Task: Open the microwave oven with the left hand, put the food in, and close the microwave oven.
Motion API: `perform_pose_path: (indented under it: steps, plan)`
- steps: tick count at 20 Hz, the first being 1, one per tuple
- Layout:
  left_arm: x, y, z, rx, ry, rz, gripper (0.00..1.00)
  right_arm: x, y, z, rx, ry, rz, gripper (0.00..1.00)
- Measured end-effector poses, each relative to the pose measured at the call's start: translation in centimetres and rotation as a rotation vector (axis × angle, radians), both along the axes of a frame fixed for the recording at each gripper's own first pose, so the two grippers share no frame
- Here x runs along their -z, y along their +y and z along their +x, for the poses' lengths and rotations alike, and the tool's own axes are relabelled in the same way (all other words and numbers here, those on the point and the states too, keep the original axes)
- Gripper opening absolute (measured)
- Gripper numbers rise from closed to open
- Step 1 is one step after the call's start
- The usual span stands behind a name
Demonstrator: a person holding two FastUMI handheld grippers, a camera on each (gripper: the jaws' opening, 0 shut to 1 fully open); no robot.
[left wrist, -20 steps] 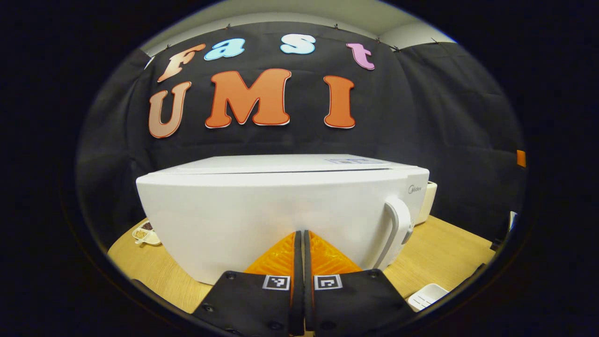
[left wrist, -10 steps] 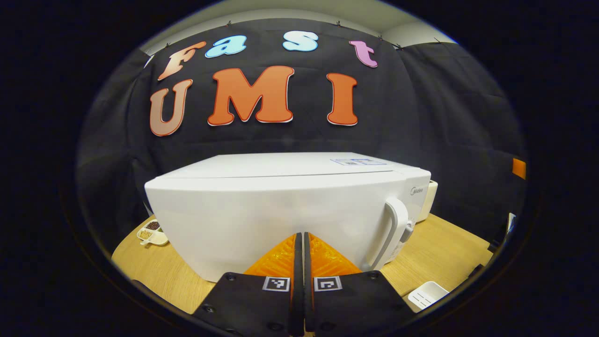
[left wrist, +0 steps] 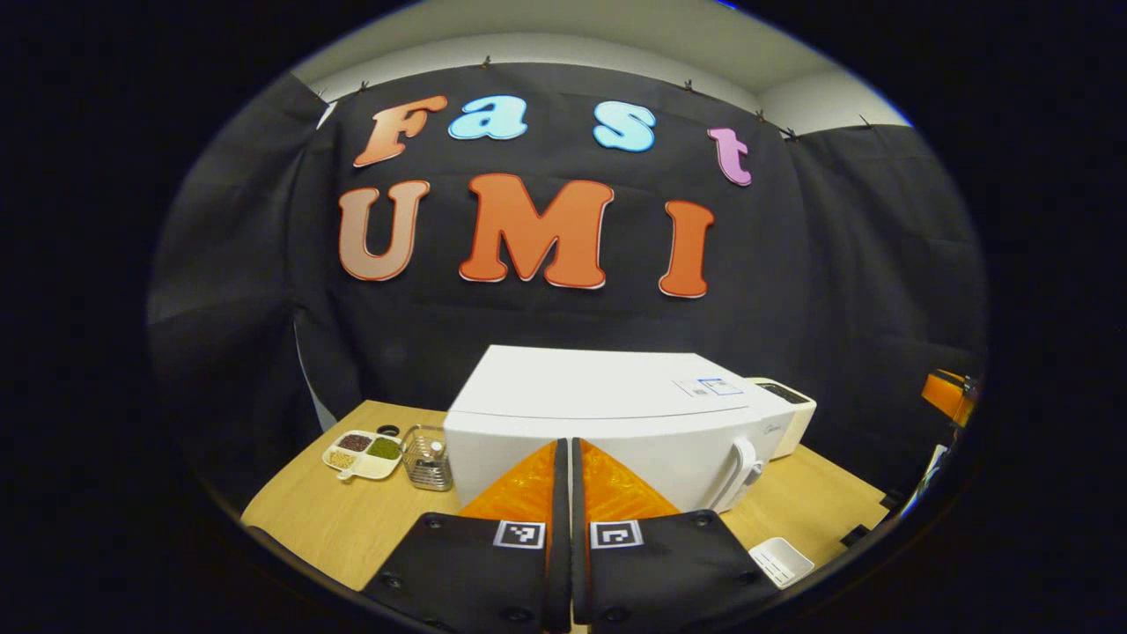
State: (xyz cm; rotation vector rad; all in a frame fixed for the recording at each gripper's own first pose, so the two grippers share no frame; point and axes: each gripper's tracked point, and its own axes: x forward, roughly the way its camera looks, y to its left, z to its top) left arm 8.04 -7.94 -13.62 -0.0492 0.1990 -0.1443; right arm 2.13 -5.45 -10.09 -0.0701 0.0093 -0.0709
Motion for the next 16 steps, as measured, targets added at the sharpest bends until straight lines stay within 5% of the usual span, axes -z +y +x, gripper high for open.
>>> perform_pose_path:
  steps: [2, 5, 6, 7, 11, 16]
  plan:
    - [-2.5, 2.4, -1.0, -0.027, -0.034, 0.021, 0.12, -1.1, 1.1, -0.1, -0.017, -0.017, -0.002, 0.95]
    - [-6.4, 5.4, -2.0, -0.053, -0.099, 0.064, 0.81, -2.2, 2.8, -0.1, -0.045, -0.026, -0.001, 0.95]
    - [-6.7, 6.3, -2.8, -0.061, -0.100, 0.053, 0.82, -2.4, 3.4, -0.1, -0.053, -0.024, -0.004, 0.95]
    - [-7.5, 7.2, -3.3, -0.082, -0.095, 0.044, 0.97, -2.7, 3.9, -0.2, -0.061, -0.023, -0.006, 0.95]
    - [-9.8, 11.3, -5.1, -0.174, -0.129, 0.109, 1.00, -3.8, 5.6, -0.5, -0.094, -0.028, -0.013, 0.95]
    - [-10.9, 11.1, -7.0, -0.170, -0.170, 0.135, 0.97, -4.5, 6.1, -0.9, -0.098, -0.029, -0.009, 0.95]
